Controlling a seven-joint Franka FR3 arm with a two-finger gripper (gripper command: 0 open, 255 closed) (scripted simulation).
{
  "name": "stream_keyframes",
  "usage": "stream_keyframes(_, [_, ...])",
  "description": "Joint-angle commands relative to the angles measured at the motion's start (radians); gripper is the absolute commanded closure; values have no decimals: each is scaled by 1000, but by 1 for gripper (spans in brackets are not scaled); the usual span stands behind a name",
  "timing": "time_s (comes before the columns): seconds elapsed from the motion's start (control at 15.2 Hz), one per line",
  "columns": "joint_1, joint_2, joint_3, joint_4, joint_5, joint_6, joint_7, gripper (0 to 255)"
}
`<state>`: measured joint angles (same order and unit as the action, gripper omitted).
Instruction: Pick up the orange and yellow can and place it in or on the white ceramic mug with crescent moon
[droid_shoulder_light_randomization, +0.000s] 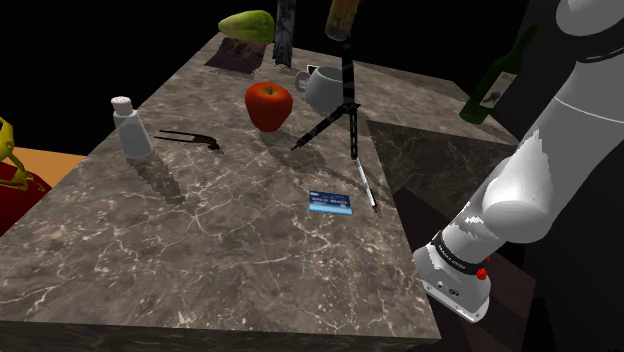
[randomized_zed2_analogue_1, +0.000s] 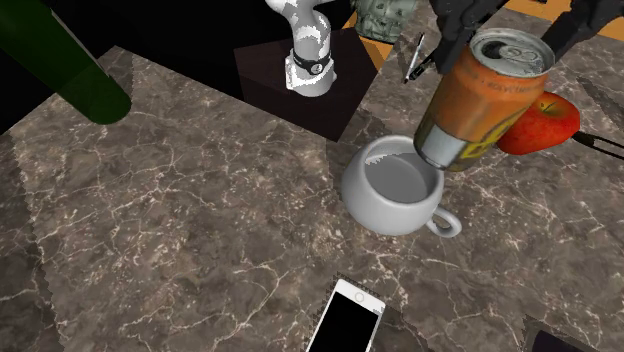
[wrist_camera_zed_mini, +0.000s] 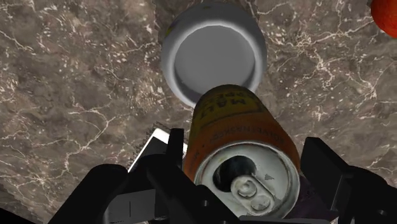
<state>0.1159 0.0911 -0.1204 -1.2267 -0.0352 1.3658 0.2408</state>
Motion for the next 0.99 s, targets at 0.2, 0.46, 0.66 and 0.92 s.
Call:
stream_keyframes(0.2, [7,-50,5,-134,-7,84,15,255])
stream_keyframes(0.46, [9,-78,6,-225,-10,148,20,255])
stream_keyframes(0.66, [9,-95,7,-288,-12,194,23,255])
stream_keyframes(0.92, [10,-112,7,-364,-14,252,27,255])
